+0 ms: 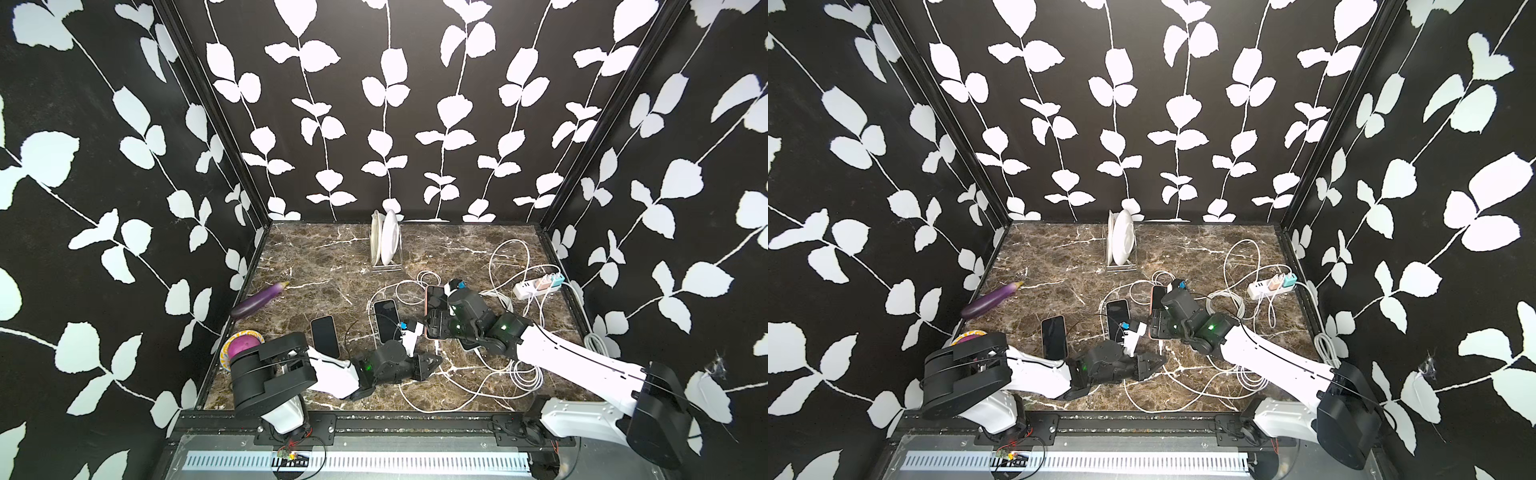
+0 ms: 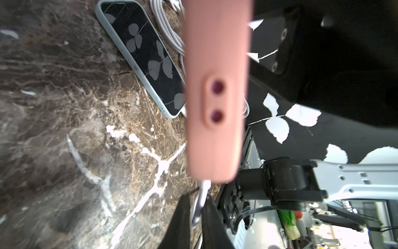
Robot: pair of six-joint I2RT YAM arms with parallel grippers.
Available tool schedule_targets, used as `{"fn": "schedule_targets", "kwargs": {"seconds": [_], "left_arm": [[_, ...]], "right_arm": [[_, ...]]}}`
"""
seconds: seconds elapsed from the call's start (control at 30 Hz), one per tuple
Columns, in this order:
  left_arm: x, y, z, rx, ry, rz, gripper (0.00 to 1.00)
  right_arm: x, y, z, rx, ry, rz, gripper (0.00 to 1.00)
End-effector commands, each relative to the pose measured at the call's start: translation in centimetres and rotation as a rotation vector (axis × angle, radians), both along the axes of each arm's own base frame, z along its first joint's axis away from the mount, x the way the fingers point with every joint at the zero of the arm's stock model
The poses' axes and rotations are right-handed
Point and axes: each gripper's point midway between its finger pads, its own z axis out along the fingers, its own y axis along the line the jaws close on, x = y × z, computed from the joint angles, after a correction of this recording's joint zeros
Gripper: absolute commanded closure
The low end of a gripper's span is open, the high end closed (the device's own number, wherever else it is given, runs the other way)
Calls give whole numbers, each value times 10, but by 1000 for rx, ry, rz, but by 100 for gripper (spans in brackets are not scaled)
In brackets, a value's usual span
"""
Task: Unplug the charging cable from the phone
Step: Remove the charging cable from the phone, then place the phone at the center of the board.
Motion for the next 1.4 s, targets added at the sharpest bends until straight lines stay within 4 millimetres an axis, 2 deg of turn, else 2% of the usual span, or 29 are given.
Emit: {"fn": "schedule_targets", "kwargs": {"seconds": [0.0,0.1,0.27,0.4,0.73,0.9,1.0,1.07,1.17,1.27,1.37], "left_arm": [[2,-1,10,12,-38,-1,94],[4,5,4,91,-45,11,100],[4,12,-1,134,-54,17,100],[4,14,-7,155,-49,18,100],[4,16,-9,166,-55,20,100],[5,23,-11,184,-53,39,100],[4,31,-8,210,-68,38,74],[4,38,-1,220,-97,43,63],[8,55,11,261,-151,70,54],[19,78,32,335,-221,142,46],[33,111,46,477,-251,247,38]], "right_arm": [[7,9,17,65,-53,-7,100],[10,10,18,60,-56,-7,100],[15,12,18,34,-62,-4,100],[28,15,22,1,-76,-12,100],[57,22,37,22,-90,-41,100],[56,17,27,-22,-57,-38,100],[46,5,12,-100,-14,-25,100],[39,-5,1,-164,13,-9,100],[32,-18,-12,-252,39,21,100],[28,-26,-25,-339,76,52,100],[26,-24,-42,-380,121,98,100]]}}
